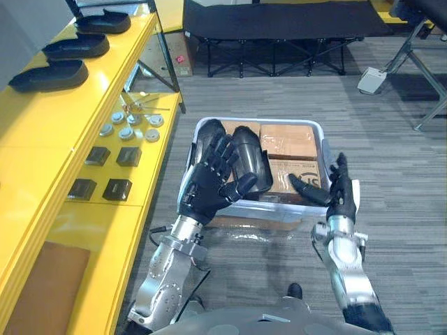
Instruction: Walk over and take three plastic housings, then place them on the shelf
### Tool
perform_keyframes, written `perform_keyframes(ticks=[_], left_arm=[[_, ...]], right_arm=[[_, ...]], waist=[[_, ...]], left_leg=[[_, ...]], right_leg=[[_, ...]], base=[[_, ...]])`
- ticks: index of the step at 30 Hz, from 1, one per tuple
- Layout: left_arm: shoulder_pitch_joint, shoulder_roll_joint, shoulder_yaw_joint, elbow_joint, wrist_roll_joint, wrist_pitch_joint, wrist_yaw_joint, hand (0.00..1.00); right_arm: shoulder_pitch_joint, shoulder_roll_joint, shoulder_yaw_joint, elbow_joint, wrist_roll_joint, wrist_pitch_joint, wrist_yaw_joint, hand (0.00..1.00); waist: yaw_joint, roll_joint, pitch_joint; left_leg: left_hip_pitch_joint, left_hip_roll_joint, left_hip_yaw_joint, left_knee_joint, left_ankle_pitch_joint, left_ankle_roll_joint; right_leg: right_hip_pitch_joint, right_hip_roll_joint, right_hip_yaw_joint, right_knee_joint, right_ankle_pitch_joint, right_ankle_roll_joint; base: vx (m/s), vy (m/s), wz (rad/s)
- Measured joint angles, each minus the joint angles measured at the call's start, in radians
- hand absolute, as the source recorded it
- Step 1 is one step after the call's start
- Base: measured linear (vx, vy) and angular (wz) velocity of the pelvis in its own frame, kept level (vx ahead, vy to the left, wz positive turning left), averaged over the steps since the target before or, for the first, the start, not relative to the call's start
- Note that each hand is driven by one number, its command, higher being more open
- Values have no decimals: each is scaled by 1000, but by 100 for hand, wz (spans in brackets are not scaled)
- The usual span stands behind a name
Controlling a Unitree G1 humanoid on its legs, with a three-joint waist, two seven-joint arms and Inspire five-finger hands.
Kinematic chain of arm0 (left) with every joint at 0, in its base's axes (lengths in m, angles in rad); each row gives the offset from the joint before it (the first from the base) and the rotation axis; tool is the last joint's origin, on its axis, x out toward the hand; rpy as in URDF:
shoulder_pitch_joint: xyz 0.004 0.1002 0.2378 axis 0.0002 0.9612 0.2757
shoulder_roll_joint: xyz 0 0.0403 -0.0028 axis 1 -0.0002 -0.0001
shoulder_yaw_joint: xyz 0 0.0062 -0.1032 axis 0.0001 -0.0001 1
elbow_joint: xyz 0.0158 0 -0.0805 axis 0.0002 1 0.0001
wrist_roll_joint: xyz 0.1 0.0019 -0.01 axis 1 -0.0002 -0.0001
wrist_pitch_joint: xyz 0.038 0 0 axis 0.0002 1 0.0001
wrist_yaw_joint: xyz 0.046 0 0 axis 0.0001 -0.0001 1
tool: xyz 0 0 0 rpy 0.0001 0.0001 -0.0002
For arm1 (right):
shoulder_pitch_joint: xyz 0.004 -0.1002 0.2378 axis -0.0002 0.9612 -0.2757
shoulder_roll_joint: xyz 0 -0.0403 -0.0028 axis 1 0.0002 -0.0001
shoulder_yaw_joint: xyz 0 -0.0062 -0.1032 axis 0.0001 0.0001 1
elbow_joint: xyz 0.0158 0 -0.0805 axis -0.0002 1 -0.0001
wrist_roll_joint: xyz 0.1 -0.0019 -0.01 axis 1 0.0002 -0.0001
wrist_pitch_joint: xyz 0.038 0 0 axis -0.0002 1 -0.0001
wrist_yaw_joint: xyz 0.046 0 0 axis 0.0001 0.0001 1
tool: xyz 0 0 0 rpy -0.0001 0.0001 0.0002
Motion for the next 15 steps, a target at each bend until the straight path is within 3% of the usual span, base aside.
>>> perform_keyframes(ticks=[2,6,8,11,15], left_arm=[[-25,-3,14,-7,9,-9,-1,100],[-42,-28,25,-4,9,-4,-1,100],[-42,-31,21,-4,9,-4,-9,100],[-46,-14,28,-3,-9,-4,-29,100],[-45,5,34,1,-8,1,-51,100]], right_arm=[[-130,-70,-14,73,-1,15,-50,100],[-361,-211,-43,134,0,37,-131,100],[-381,-242,-43,137,1,37,-139,100],[-414,-253,-43,178,1,37,-123,100],[-504,-291,-23,304,2,38,-76,100]], waist=[[1,1,31],[27,51,124],[39,48,138],[55,23,166],[74,19,231]], left_leg=[[-95,5,-41,47,8,-7],[-190,25,-98,92,35,-16],[-199,25,-110,95,36,-16],[-209,23,-119,101,35,-15],[-229,20,-139,122,35,-15]], right_leg=[[-40,7,-35,-17,-3,-4],[-84,33,-71,-17,21,-16],[-83,34,-72,-15,22,-17],[-85,32,-75,-10,22,-17],[-87,30,-85,1,22,-17]], base=[[-157,-59,42],[-121,-51,30],[-26,-16,15],[-6,11,12],[-34,13,12]])
